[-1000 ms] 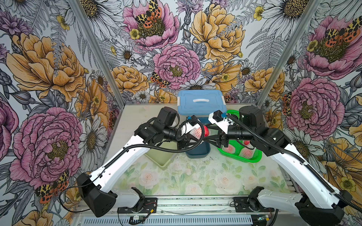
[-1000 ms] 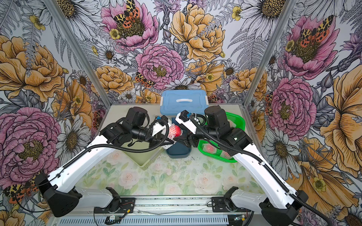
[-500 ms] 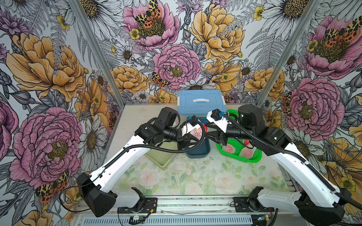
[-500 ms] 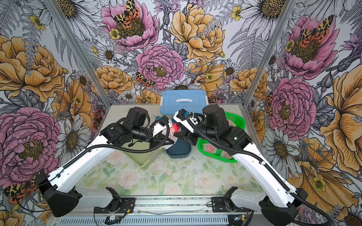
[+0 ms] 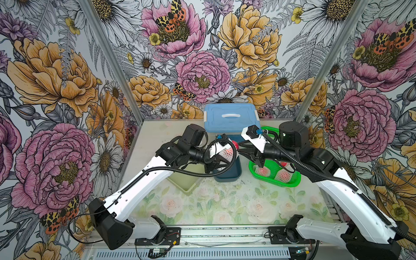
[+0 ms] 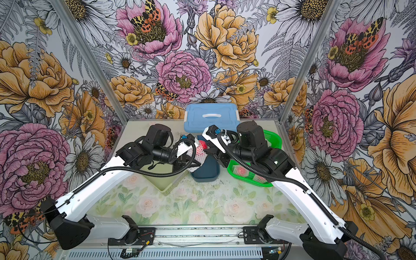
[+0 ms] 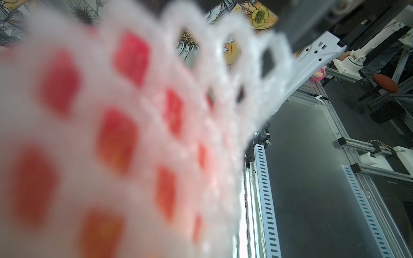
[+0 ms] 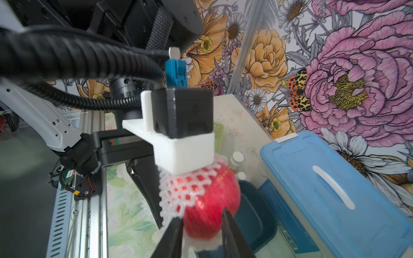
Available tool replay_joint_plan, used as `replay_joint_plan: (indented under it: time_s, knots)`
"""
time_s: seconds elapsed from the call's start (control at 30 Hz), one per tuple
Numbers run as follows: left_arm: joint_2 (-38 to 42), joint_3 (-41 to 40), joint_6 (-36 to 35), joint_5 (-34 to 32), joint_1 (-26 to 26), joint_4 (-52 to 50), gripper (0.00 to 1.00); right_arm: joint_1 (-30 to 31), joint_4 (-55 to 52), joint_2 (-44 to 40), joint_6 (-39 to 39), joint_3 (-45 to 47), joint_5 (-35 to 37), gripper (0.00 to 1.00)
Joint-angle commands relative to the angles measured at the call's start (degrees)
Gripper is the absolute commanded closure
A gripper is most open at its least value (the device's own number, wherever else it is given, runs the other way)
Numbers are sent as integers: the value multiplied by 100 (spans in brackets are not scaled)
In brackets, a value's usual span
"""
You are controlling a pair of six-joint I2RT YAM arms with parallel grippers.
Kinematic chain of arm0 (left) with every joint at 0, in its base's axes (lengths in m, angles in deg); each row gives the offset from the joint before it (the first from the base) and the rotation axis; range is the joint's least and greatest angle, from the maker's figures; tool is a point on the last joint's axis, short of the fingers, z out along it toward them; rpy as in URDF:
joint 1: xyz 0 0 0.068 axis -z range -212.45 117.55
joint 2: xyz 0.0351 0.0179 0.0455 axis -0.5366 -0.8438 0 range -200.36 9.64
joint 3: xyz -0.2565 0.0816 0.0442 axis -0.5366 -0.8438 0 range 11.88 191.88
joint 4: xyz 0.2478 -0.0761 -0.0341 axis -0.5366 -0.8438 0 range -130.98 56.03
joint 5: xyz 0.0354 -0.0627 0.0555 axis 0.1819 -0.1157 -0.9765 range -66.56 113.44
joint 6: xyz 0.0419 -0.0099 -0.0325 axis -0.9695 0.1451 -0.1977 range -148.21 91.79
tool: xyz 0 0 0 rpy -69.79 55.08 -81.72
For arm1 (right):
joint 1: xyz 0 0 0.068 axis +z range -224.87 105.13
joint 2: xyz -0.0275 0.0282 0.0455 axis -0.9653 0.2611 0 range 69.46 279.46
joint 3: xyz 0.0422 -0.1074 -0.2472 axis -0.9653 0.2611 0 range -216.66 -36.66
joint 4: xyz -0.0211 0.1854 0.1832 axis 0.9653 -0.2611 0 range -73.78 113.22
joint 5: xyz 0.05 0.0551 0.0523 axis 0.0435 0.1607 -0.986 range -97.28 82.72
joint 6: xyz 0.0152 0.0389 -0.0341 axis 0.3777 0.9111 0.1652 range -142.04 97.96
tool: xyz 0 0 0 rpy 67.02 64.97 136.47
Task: Remove foam nets from apples
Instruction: Remove the foam net from the apple.
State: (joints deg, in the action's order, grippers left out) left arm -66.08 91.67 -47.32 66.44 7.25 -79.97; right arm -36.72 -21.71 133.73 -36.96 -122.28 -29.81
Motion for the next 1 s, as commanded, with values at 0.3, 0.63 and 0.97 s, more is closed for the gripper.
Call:
replay_joint_plan:
  time_s: [0.3, 0.63, 0.97]
  knots:
    - [188, -51, -108, -11, 66, 220, 100, -115, 72, -34, -20, -19, 47, 45]
    - [242, -85, -116, -66, 61, 228, 100, 23, 59, 364, -55, -212, -491, 33]
    - [232, -68, -108, -38, 53, 232, 100, 223, 72, 704, -71, -386, -485, 29]
